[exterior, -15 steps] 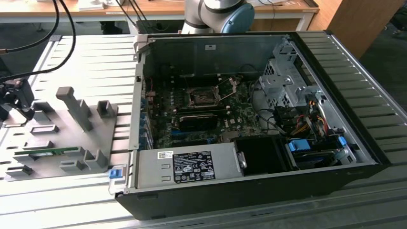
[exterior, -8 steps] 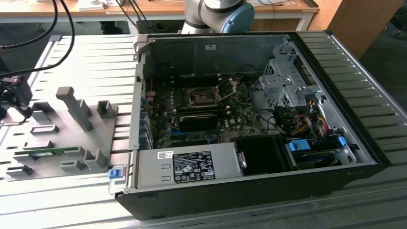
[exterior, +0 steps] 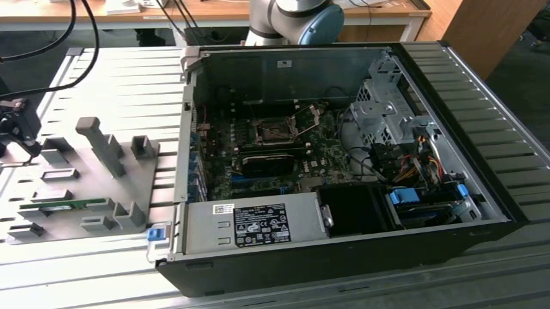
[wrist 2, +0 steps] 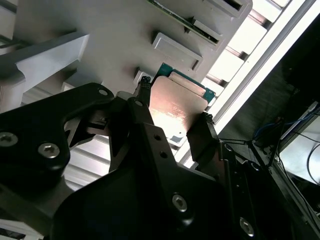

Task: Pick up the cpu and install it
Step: 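Pick up the cpu and move it towards the insertion slot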

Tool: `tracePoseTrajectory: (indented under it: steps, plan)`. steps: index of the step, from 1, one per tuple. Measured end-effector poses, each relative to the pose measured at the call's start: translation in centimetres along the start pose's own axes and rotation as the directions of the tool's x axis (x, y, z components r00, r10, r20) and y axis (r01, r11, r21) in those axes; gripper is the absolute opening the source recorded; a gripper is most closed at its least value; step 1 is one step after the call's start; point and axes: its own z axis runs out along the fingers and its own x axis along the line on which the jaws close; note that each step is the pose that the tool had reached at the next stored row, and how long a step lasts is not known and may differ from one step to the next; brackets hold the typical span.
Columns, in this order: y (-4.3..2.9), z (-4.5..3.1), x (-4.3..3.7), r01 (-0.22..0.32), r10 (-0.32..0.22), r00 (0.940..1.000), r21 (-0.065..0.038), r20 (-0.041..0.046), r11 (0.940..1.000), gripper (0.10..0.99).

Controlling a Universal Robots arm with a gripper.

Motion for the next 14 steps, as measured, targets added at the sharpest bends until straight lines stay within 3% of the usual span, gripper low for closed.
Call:
tracePoseTrajectory:
  steps: [14]
  plan:
    - [0.02, -1.21, -0.03, 0.0, 0.0, 1.0, 0.0, -0.0001, 1.0, 0.541]
